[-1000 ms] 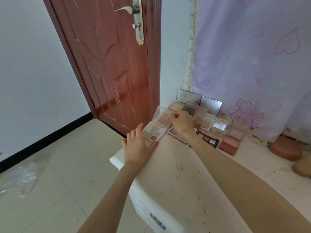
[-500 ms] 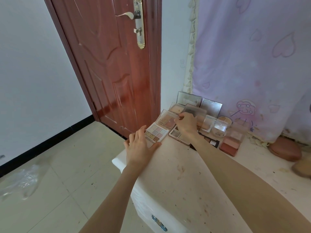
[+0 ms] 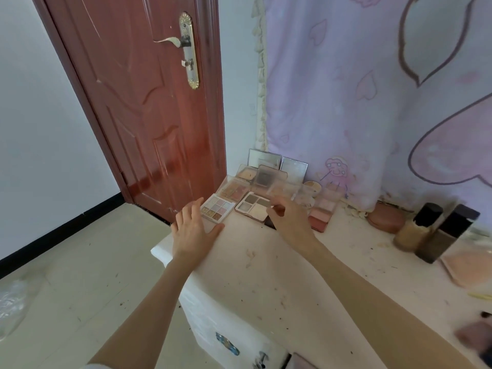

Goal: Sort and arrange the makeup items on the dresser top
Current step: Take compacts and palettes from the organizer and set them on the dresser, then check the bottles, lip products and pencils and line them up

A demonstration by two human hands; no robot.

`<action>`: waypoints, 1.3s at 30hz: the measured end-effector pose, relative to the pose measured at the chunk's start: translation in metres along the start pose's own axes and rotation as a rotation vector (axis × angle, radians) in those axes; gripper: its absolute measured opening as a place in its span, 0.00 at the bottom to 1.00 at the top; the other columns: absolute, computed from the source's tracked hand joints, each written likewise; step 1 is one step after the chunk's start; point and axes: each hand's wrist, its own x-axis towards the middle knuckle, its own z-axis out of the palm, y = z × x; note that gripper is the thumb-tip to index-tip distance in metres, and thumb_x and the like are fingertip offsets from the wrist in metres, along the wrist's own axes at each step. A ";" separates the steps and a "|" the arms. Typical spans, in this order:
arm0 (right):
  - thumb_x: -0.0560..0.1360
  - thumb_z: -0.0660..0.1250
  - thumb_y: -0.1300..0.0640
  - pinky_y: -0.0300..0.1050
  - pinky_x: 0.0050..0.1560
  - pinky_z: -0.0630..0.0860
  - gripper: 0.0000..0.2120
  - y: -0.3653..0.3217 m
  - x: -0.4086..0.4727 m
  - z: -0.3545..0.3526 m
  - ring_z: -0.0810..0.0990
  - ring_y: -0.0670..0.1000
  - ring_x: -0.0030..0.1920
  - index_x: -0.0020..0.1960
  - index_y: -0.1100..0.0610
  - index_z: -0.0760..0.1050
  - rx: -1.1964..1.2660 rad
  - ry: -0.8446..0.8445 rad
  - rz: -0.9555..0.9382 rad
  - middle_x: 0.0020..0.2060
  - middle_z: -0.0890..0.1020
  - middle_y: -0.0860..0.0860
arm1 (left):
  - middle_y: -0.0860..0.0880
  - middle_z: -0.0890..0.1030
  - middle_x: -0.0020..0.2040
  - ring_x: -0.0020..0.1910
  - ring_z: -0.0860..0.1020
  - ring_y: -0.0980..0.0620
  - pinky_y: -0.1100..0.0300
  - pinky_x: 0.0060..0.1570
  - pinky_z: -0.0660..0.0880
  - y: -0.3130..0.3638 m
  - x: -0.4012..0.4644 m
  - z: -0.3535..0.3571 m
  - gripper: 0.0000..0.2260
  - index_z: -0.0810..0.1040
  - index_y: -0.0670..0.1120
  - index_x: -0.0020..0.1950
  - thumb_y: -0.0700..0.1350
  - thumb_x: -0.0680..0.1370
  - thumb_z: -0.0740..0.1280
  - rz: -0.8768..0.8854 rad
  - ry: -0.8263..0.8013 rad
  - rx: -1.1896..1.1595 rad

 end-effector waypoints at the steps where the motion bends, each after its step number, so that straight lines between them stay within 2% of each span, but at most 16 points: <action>1: 0.76 0.63 0.60 0.45 0.51 0.72 0.08 0.005 -0.009 -0.007 0.77 0.54 0.49 0.52 0.60 0.78 -0.029 -0.008 -0.006 0.47 0.81 0.54 | 0.46 0.64 0.70 0.68 0.62 0.45 0.49 0.66 0.58 0.003 -0.006 0.000 0.32 0.58 0.48 0.73 0.57 0.74 0.66 0.026 0.009 -0.004; 3: 0.76 0.63 0.58 0.46 0.53 0.72 0.08 0.015 -0.027 -0.023 0.77 0.53 0.51 0.53 0.58 0.77 -0.101 -0.036 -0.029 0.49 0.81 0.53 | 0.47 0.67 0.68 0.66 0.64 0.46 0.49 0.64 0.60 0.010 -0.024 0.001 0.27 0.63 0.47 0.71 0.55 0.75 0.64 0.137 0.067 -0.039; 6: 0.78 0.62 0.55 0.42 0.53 0.69 0.12 0.033 -0.053 -0.051 0.76 0.52 0.55 0.59 0.57 0.75 -0.221 -0.080 -0.057 0.54 0.79 0.52 | 0.49 0.72 0.66 0.64 0.66 0.51 0.54 0.60 0.62 0.033 -0.058 0.006 0.24 0.69 0.47 0.68 0.56 0.74 0.58 0.323 0.077 -0.158; 8: 0.78 0.61 0.53 0.40 0.57 0.67 0.15 0.045 -0.071 -0.070 0.74 0.51 0.59 0.64 0.56 0.72 -0.277 -0.092 -0.041 0.59 0.77 0.51 | 0.48 0.73 0.65 0.63 0.67 0.53 0.55 0.60 0.63 0.055 -0.081 0.013 0.23 0.70 0.47 0.67 0.55 0.74 0.56 0.431 0.021 -0.203; 11: 0.79 0.60 0.51 0.39 0.61 0.66 0.17 0.060 -0.094 -0.095 0.73 0.49 0.61 0.66 0.54 0.71 -0.309 -0.059 -0.006 0.62 0.75 0.50 | 0.47 0.72 0.66 0.65 0.69 0.50 0.55 0.62 0.63 0.094 -0.106 0.021 0.23 0.71 0.47 0.67 0.55 0.76 0.55 0.557 -0.078 -0.218; 16: 0.79 0.60 0.50 0.41 0.62 0.66 0.17 0.084 -0.123 -0.138 0.72 0.49 0.62 0.65 0.54 0.71 -0.398 0.003 0.051 0.62 0.75 0.50 | 0.49 0.66 0.71 0.71 0.62 0.51 0.61 0.66 0.55 0.153 -0.131 0.039 0.28 0.66 0.49 0.70 0.58 0.75 0.47 0.731 -0.238 -0.194; 19: 0.79 0.60 0.50 0.42 0.61 0.66 0.17 0.103 -0.132 -0.170 0.72 0.50 0.62 0.65 0.55 0.72 -0.444 0.040 0.137 0.62 0.75 0.51 | 0.52 0.59 0.75 0.75 0.52 0.54 0.62 0.70 0.49 0.178 -0.138 0.056 0.26 0.60 0.51 0.73 0.58 0.78 0.47 0.788 -0.327 -0.130; 21: 0.79 0.60 0.51 0.41 0.58 0.67 0.17 0.114 -0.132 -0.188 0.73 0.52 0.60 0.64 0.57 0.72 -0.449 0.072 0.191 0.61 0.76 0.53 | 0.52 0.57 0.76 0.75 0.50 0.54 0.60 0.72 0.48 0.194 -0.137 0.065 0.22 0.58 0.51 0.74 0.53 0.81 0.53 0.805 -0.368 -0.092; 23: 0.79 0.61 0.53 0.41 0.55 0.68 0.17 0.120 -0.126 -0.201 0.74 0.53 0.59 0.64 0.59 0.72 -0.430 0.107 0.246 0.60 0.77 0.55 | 0.51 0.55 0.76 0.76 0.48 0.53 0.59 0.73 0.47 0.208 -0.131 0.071 0.22 0.56 0.50 0.75 0.52 0.81 0.52 0.797 -0.409 -0.041; 28: 0.78 0.62 0.54 0.48 0.57 0.72 0.15 0.128 -0.106 -0.205 0.76 0.56 0.57 0.60 0.61 0.74 -0.395 0.129 0.316 0.56 0.78 0.57 | 0.49 0.53 0.77 0.76 0.48 0.51 0.56 0.73 0.48 0.236 -0.108 0.081 0.22 0.54 0.47 0.76 0.49 0.82 0.50 0.796 -0.458 0.049; 32: 0.77 0.64 0.53 0.48 0.53 0.74 0.13 0.133 -0.097 -0.200 0.77 0.56 0.52 0.56 0.60 0.76 -0.389 0.157 0.324 0.52 0.80 0.56 | 0.48 0.52 0.77 0.76 0.49 0.51 0.56 0.73 0.50 0.264 -0.069 0.092 0.25 0.51 0.43 0.76 0.38 0.79 0.53 0.822 -0.396 0.076; 35: 0.77 0.63 0.53 0.48 0.52 0.74 0.13 0.136 -0.095 -0.197 0.77 0.55 0.52 0.57 0.58 0.76 -0.432 0.152 0.286 0.52 0.79 0.55 | 0.47 0.51 0.77 0.76 0.48 0.51 0.56 0.72 0.52 0.284 -0.044 0.103 0.31 0.50 0.43 0.76 0.31 0.75 0.55 0.872 -0.471 0.089; 39: 0.78 0.60 0.52 0.47 0.50 0.74 0.13 0.138 -0.094 -0.195 0.76 0.53 0.51 0.58 0.57 0.77 -0.458 0.094 0.270 0.51 0.79 0.55 | 0.48 0.51 0.77 0.75 0.49 0.52 0.59 0.70 0.51 0.296 -0.030 0.116 0.32 0.49 0.45 0.76 0.30 0.74 0.54 0.937 -0.554 0.100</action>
